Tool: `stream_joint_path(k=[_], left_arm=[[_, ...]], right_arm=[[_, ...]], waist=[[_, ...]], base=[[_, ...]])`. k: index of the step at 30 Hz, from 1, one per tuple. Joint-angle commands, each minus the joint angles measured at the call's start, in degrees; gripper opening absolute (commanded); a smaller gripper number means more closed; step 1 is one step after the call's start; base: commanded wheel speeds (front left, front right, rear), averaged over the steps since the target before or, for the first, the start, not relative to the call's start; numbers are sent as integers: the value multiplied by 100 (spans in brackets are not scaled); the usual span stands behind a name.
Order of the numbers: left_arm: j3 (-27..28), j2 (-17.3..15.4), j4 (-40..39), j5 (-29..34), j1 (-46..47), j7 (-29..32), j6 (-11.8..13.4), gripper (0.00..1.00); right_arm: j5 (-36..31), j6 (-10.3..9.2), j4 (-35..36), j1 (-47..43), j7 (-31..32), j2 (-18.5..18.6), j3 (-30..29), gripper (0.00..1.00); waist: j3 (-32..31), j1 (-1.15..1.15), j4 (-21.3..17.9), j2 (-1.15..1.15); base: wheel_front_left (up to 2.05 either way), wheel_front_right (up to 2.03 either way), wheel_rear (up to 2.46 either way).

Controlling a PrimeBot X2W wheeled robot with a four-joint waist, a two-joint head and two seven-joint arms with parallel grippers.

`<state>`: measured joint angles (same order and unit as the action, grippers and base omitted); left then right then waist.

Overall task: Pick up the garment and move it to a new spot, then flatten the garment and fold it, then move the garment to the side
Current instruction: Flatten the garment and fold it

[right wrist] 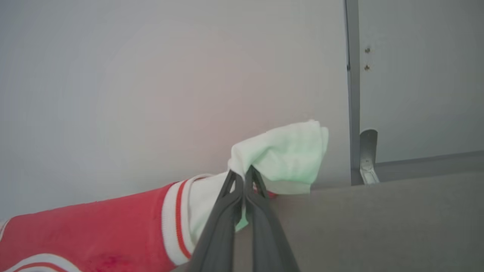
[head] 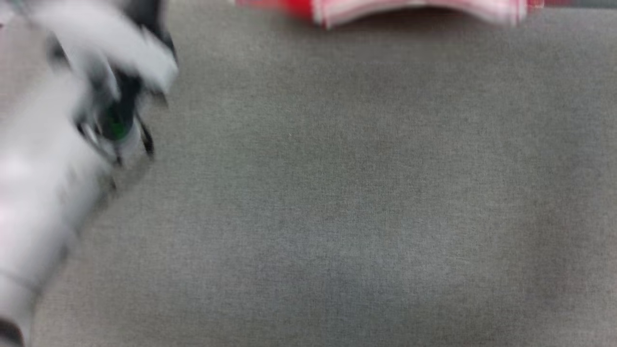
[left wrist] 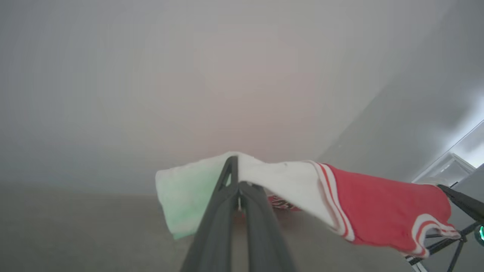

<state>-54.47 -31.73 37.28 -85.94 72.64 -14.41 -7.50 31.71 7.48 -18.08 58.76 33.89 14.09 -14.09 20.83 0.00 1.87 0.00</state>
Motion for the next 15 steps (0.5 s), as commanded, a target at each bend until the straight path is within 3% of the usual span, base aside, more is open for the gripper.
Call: stream_joint_path(k=[1,5,15], left_arm=[[-6,-100,-300,-104,-584,-38,7,0],[4,-395,-945,-140,-1624,-80,7,0],[327,-612,-1569,368,-3064,-83,7,0]], right_arm=[[180,2,360,-696,202,112,-32,0],[374,2,1324,-2041,705,115,-177,0],[491,2,3012,-3886,1670,-342,-661,0]], waist=[[-220,0,134,0],[-351,0,179,0],[-539,0,178,0]], base=[[0,0,0],[0,0,0],[0,0,0]])
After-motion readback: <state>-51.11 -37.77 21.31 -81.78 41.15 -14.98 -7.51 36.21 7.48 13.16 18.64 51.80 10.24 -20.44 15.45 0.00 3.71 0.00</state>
